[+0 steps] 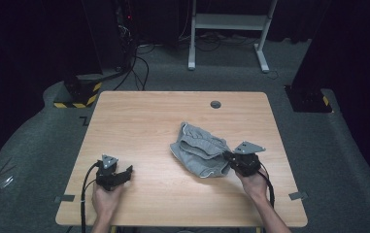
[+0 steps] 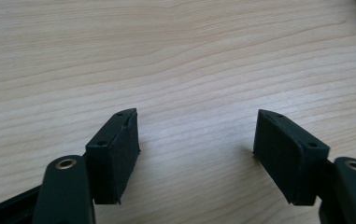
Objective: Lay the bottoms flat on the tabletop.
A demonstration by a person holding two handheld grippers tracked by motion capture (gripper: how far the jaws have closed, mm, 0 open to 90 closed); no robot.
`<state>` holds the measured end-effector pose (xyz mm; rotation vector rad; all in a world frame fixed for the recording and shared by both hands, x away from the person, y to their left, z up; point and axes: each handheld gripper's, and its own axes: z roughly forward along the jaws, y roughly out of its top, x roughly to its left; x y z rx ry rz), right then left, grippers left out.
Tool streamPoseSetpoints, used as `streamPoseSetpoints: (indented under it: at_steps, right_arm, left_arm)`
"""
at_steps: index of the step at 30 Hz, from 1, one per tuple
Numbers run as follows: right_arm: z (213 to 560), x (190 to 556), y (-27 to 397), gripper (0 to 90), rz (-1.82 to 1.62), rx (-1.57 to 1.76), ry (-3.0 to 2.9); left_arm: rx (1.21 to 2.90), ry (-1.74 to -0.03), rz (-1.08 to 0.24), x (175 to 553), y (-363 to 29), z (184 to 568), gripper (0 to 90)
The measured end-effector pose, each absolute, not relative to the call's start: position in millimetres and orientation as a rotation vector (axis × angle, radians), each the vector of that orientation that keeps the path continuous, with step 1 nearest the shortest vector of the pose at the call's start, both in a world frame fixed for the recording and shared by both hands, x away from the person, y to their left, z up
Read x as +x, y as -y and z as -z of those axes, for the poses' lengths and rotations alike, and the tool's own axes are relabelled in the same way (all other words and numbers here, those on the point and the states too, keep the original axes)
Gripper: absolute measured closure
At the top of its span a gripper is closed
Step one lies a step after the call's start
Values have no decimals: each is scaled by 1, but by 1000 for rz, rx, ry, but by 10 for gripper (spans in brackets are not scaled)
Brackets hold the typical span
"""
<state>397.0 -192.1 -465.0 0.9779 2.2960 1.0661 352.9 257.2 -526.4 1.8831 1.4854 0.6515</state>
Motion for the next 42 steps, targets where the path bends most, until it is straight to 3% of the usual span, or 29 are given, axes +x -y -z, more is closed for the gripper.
streamPoseSetpoints:
  at_steps: [10, 17, 24, 29, 32, 35, 38, 42]
  right_arm:
    - [470, 404, 195, 807, -992, 1036, -2280]
    - [467, 402, 185, 648, -1035, 984, -2309]
    - [474, 407, 169, 429, -990, 942, -2358]
    - [486, 414, 161, 358, -896, 930, -2411]
    - [492, 417, 159, 410, -856, 934, -2428]
    - [495, 416, 155, 554, -812, 917, -2428]
    - [494, 416, 155, 703, -823, 905, -2438]
    - [487, 414, 159, 807, -885, 905, -2426]
  left_arm:
    - [1944, -1288, -499, 376, -210, 505, 352]
    - [1978, -1172, -422, 395, -172, 495, 349]
    - [1978, -1140, -356, 415, -146, 495, 346]
    - [1963, -1128, -342, 424, -131, 493, 363]
    - [1980, -1126, -329, 427, -125, 497, 411]
    - [1996, -1125, -314, 429, -121, 500, 489]
    - [2007, -1123, -308, 429, -121, 500, 625]
    - [2025, -1097, -281, 428, -123, 497, 837]
